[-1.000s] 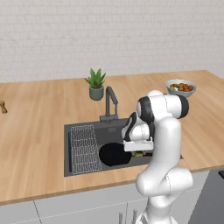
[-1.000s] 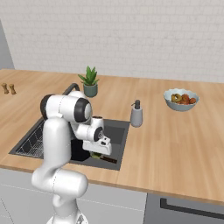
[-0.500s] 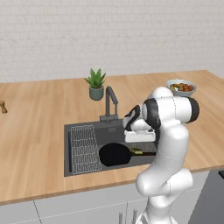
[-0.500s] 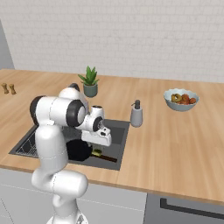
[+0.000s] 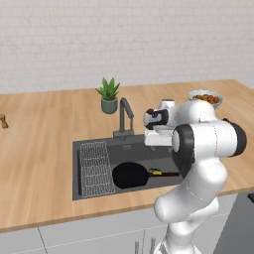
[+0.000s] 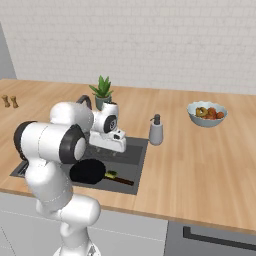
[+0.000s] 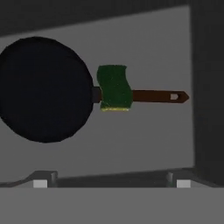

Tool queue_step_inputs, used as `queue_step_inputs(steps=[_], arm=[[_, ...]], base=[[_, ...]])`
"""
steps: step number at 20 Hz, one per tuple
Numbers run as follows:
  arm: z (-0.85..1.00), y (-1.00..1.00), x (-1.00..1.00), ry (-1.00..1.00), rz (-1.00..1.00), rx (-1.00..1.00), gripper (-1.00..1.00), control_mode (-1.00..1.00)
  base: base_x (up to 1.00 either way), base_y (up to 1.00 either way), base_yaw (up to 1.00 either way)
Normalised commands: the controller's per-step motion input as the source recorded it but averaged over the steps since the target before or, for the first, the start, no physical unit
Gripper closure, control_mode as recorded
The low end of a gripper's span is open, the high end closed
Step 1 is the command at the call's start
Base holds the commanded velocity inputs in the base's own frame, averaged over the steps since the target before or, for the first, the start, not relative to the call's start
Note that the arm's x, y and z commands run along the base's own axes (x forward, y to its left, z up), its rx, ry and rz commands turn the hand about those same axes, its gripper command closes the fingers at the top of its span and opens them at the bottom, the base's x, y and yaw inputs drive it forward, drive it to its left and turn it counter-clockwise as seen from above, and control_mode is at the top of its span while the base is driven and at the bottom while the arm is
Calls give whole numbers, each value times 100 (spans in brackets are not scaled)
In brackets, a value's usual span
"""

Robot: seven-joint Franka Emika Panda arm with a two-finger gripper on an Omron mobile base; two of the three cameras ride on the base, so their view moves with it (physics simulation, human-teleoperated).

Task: Pick the pan and sponge and place them into the sink. Then turn on the water.

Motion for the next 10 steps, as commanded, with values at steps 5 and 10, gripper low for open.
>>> queue_step_inputs(steps=[5,10], arm=[[99,0,-24,-7,0,8,-100,-100],[55,0,-23,-9,0,0,-100,-100]], base=[[0,0,0],[0,0,0]])
